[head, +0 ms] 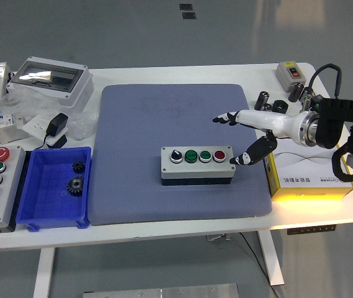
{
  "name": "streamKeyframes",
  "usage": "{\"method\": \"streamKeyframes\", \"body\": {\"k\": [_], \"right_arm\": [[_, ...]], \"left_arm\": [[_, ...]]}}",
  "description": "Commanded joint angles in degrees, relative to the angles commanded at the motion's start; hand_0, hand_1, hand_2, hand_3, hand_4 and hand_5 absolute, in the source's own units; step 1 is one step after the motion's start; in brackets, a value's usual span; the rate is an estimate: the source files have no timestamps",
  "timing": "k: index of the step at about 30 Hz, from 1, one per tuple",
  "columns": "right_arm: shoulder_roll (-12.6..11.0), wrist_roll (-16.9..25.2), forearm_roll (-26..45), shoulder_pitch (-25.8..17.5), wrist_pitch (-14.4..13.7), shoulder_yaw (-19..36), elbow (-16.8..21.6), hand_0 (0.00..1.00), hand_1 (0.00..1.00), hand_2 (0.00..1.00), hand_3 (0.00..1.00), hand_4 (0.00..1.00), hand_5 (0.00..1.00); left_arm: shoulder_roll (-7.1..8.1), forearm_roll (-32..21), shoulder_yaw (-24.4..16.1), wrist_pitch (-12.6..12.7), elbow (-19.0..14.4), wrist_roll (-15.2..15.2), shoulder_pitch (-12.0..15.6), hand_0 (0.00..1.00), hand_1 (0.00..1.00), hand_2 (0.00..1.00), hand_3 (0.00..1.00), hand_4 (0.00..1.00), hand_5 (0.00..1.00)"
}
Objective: Pick up the button,place it on the desk,press the button,press the button
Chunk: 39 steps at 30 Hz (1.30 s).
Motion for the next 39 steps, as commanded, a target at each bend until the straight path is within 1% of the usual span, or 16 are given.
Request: {"method": "streamKeyframes", "body": {"k": [1,3,6,7,12,13,18,19,26,28,33,39], "right_arm": [[0.4,-1.0,0.2,0.9,1.2,-0.8,-0.5,0.185,0.33,0.498,0.998,0.43,0.131],[1.5,-2.2,0.5,2.3,3.0,-2.3,-1.8,0.185,0.33,0.498,0.998,0.43,0.131],[2.9,-3.1,0.5,3.3,3.7,-3.8,-3.6,0.185,0.33,0.498,0.998,0.43,0.131],[3.3,-3.2,0.5,3.5,3.8,-4.2,-4.2,0.059,0.165,0.306,0.988,0.32,0.051],[5.0,-3.8,-0.2,3.9,3.7,-5.3,-6.4,0.059,0.165,0.306,0.988,0.32,0.051],[5.1,-3.8,-0.2,4.0,3.7,-5.4,-6.6,0.019,0.096,0.262,0.964,0.303,0.006],[5.8,-3.7,0.2,4.2,3.9,-5.9,-6.5,0.019,0.096,0.262,0.964,0.303,0.006],[6.0,-3.6,0.4,4.3,4.1,-6.1,-6.3,0.006,0.083,0.237,0.954,0.267,0.002],[6.9,-3.2,1.4,4.5,4.7,-7.1,-5.0,0.002,0.078,0.232,0.948,0.265,0.002],[7.2,-3.1,1.4,4.5,4.6,-7.3,-5.2,0.002,0.078,0.232,0.948,0.265,0.002],[8.3,-3.0,1.3,4.3,4.2,-8.0,-7.3,0.006,0.075,0.226,0.939,0.254,0.016],[8.9,-2.9,1.3,4.1,3.7,-8.9,-8.4,0.007,0.072,0.223,0.935,0.25,0.02]], "left_arm": [[0.06,0.0,0.0,0.0,0.0,0.1,0.0,0.656,0.586,0.62,0.661,0.847,0.243],[0.2,0.1,-0.2,0.1,0.0,0.1,0.0,0.656,0.586,0.62,0.661,0.847,0.243],[0.33,0.2,-0.3,0.1,0.0,0.1,-0.1,0.656,0.586,0.62,0.661,0.847,0.243],[0.36,0.3,-0.3,0.1,0.0,0.1,-0.1,0.656,0.587,0.62,0.659,0.847,0.243],[0.33,0.4,-0.3,0.1,0.0,0.1,-0.2,0.656,0.587,0.62,0.659,0.847,0.243],[0.33,0.4,-0.3,0.1,0.0,0.1,-0.2,0.656,0.587,0.62,0.658,0.848,0.241],[0.29,0.4,-0.4,0.0,0.0,0.2,-0.2,0.656,0.587,0.62,0.658,0.848,0.241],[0.27,0.4,-0.4,0.0,0.0,0.2,-0.3,0.656,0.587,0.62,0.658,0.847,0.241],[0.11,0.4,-0.4,0.0,0.0,0.2,-0.3,0.656,0.587,0.62,0.659,0.847,0.24],[0.1,0.4,-0.4,0.0,0.0,0.2,-0.3,0.656,0.587,0.62,0.659,0.847,0.24],[0.12,0.3,-0.4,0.0,0.0,0.3,-0.3,0.656,0.587,0.62,0.658,0.847,0.241],[0.08,0.2,-0.3,0.0,0.0,0.3,-0.3,0.656,0.587,0.62,0.658,0.847,0.241]]}}
